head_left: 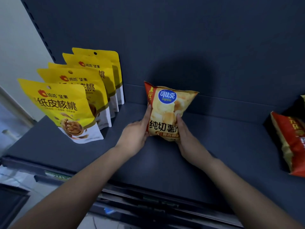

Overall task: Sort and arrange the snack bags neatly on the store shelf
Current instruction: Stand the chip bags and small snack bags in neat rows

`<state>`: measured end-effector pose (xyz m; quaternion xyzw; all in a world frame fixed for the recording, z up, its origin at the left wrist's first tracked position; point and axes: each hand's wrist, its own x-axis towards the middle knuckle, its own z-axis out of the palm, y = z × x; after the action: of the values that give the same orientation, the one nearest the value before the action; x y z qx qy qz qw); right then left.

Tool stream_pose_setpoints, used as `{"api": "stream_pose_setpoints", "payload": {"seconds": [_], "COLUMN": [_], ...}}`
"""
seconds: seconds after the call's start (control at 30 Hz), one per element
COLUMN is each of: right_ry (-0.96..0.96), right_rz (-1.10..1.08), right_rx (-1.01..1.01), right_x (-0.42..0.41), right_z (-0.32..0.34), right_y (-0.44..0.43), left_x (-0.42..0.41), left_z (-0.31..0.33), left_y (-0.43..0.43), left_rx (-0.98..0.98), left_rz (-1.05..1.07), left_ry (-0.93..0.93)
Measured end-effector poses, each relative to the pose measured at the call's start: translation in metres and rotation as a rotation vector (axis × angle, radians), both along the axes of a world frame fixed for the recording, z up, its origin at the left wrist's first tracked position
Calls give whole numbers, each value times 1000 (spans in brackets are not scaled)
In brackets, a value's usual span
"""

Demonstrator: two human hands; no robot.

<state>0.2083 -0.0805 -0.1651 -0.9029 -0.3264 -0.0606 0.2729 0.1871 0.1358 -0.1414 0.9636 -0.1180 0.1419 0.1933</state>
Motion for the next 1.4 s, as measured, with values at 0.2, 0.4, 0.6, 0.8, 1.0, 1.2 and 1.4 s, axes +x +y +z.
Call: {"api": "stream_pose_setpoints", "payload": {"seconds": [0.2,0.4,0.6,0.8,1.0,1.2,1.4], "right_ry": [-3,-63,-72,-36,-46,-3,62], "right_rz": [-72,-214,-272,-323,-357,-449,-481], "right_rx": [22,10,-25,-12,31,68,-162], "right_x": [37,56,56,51,46,33,-15], "right_z": [1,4,1,8,12,17,18], "right_y": [26,47,48,48,50,47,-1], "left_x": [38,69,76,80,78,62,44], "left_z": [-15,-28,-30,-31,-31,-27,-26], "left_y": [9,17,22,23,22,22,12], "left_rx": [-49,-166,-238,-238,-143,-111,46], "left_rz": [82,186,177,149,119,-17,-426], "left_ry": [-64,-43,-7,-16,-232,-445,-570]}}
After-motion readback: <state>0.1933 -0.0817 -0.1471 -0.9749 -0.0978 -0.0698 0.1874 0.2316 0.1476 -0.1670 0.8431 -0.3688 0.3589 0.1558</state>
